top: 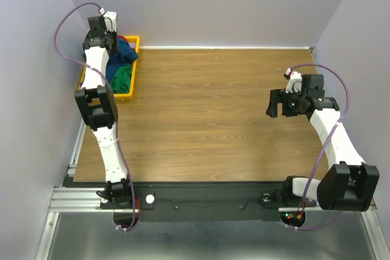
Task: Fold and stack the t-shirts
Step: Grab the tshirt from the pile
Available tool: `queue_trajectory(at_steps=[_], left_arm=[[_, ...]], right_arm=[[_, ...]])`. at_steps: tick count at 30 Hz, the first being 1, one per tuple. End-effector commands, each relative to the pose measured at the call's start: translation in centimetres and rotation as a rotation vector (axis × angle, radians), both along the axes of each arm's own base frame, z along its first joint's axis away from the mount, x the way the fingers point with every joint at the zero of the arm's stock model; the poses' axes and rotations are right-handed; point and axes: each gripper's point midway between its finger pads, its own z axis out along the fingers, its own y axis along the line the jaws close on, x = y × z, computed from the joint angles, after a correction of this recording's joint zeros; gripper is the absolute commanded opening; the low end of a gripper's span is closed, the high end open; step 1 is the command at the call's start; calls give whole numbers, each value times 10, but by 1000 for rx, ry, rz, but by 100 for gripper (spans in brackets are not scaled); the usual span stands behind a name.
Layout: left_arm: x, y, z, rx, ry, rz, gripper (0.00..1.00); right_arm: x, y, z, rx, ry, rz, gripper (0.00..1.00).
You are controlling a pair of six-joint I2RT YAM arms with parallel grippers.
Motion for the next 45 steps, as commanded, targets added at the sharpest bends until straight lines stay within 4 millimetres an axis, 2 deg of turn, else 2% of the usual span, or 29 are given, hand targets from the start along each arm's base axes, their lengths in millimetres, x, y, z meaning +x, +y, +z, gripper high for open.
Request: queue_trajectory(at_steps=[1,4,5,7,8,9,10,11,13,19,25,28,31,33,36,38,39,40,43,45], left_arm=[[6,7,74,40,-163,-1,26],[4,5,88,49,-184,-9,13],[3,6,92,53,-189,-9,6],[1,6,100,64,-200,-10,4],[0,6,100,66,-200,-11,6],[-1,7,100,68,-198,-10,14],[-2,6,100,65,-196,-9,29],[-2,5,98,63,-191,-12,55],[-1,7,92,62,-180,-6,66],[7,12,54,64,-118,12,68],[13,19,27,81,-85,31,66],[15,21,19,86,-73,30,63],[17,20,14,79,-70,26,53],[18,18,18,71,-81,20,42],[18,16,27,64,-98,10,32],[17,15,33,56,-107,1,21],[17,14,35,54,-110,-1,5],[16,14,38,52,-114,-1,0],[15,12,51,24,-138,-14,0],[12,9,76,1,-187,-28,0]], right_arm=[[10,1,21,2,-61,21,100],[9,2,23,2,-66,20,100],[9,2,24,1,-68,21,100],[7,2,24,2,-70,22,100],[7,2,24,2,-73,22,100],[6,2,24,1,-72,23,100],[6,3,24,4,-72,24,100],[5,3,25,6,-74,24,100],[5,3,25,4,-78,24,100],[6,1,21,-4,-65,18,100],[8,-1,18,-9,-54,11,100],[9,-2,16,-12,-47,10,100],[10,-2,14,-10,-39,11,100],[10,-2,14,-10,-38,10,100],[10,-1,14,-8,-36,13,100],[10,-1,14,-7,-36,14,100],[10,-1,13,-6,-35,14,100],[10,-1,14,-7,-36,14,100],[8,-1,15,-7,-43,14,100],[8,-1,16,-7,-48,16,100]])
